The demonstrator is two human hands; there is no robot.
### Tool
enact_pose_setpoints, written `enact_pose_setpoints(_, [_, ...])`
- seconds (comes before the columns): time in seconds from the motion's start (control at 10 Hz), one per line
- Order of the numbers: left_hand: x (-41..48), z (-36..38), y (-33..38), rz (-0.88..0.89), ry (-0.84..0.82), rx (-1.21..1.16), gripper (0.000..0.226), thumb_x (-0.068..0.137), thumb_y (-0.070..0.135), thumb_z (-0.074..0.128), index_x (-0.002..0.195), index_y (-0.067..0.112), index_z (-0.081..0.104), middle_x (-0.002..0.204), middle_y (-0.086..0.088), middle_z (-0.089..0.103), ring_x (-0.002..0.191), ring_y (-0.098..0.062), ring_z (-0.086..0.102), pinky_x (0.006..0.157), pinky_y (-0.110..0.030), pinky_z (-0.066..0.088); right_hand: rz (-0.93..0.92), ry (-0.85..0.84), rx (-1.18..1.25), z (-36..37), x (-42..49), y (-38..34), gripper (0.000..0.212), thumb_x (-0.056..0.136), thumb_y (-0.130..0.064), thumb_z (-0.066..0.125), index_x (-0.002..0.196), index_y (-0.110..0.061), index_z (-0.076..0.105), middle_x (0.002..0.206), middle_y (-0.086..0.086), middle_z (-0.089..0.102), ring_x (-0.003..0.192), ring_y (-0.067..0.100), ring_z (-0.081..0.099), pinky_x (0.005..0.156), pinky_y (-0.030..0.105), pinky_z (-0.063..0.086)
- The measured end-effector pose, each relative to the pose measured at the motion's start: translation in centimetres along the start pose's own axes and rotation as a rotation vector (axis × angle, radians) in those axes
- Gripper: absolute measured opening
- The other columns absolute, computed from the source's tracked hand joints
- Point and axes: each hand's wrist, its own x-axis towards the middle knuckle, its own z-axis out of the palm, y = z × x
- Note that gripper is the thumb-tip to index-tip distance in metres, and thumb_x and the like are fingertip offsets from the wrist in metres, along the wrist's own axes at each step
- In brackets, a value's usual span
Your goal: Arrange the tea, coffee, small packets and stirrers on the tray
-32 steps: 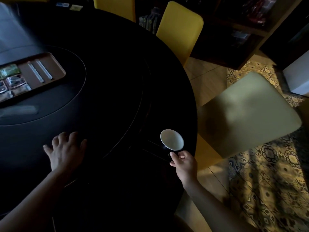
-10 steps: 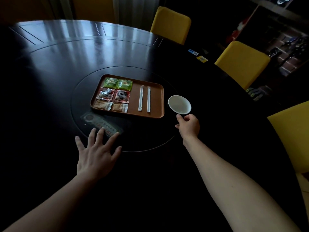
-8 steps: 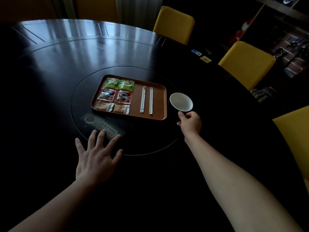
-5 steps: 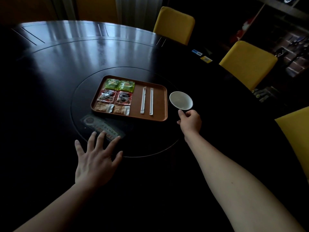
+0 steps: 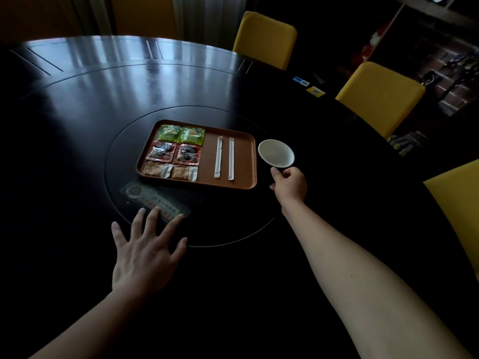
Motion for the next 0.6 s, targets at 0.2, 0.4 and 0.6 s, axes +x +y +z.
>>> enact_pose_setpoints(0.2, [0.1, -0.3, 0.1, -0.013, -0.027, 0.008, 0.064, 0.086, 0.073, 0.017, 0.146, 0.052, 0.024, 0.16, -0.004, 0.026, 0.151, -0.028, 0.008, 0.114, -0.069, 0.005, 0.006, -0.008, 0.006, 0.0, 0.0, -0.2, 0.035, 0.084, -0.033, 0.073, 0.066, -0.022, 0.044, 0.076, 0.009, 0.07, 0.061, 0.024, 0.073, 0.052, 0.031, 0.055])
enact_pose_setpoints(0.4, [0.0, -0.4, 0.1, -0.004, -0.027, 0.014, 0.064, 0.087, 0.073, 0.017, 0.146, 0.051, 0.025, 0.16, -0.005, 0.027, 0.151, -0.029, 0.008, 0.114, -0.069, 0.004, 0.047, -0.038, 0.095, -0.3, -0.5, -0.9, 0.032, 0.085, -0.034, 0.072, 0.07, -0.021, 0.047, 0.082, 0.01, 0.067, 0.065, 0.021, 0.071, 0.043, 0.018, 0.049])
enact_pose_setpoints(0.6, [0.1, -0.4, 0.1, -0.01, -0.046, 0.025, 0.062, 0.087, 0.073, 0.019, 0.145, 0.052, 0.025, 0.159, -0.005, 0.028, 0.15, -0.03, 0.01, 0.113, -0.07, 0.004, 0.114, -0.017, 0.149, -1.4, -3.3, 0.3, 0.032, 0.088, -0.043, 0.064, 0.079, -0.014, 0.053, 0.074, 0.005, 0.064, 0.057, 0.017, 0.066, 0.056, 0.034, 0.06])
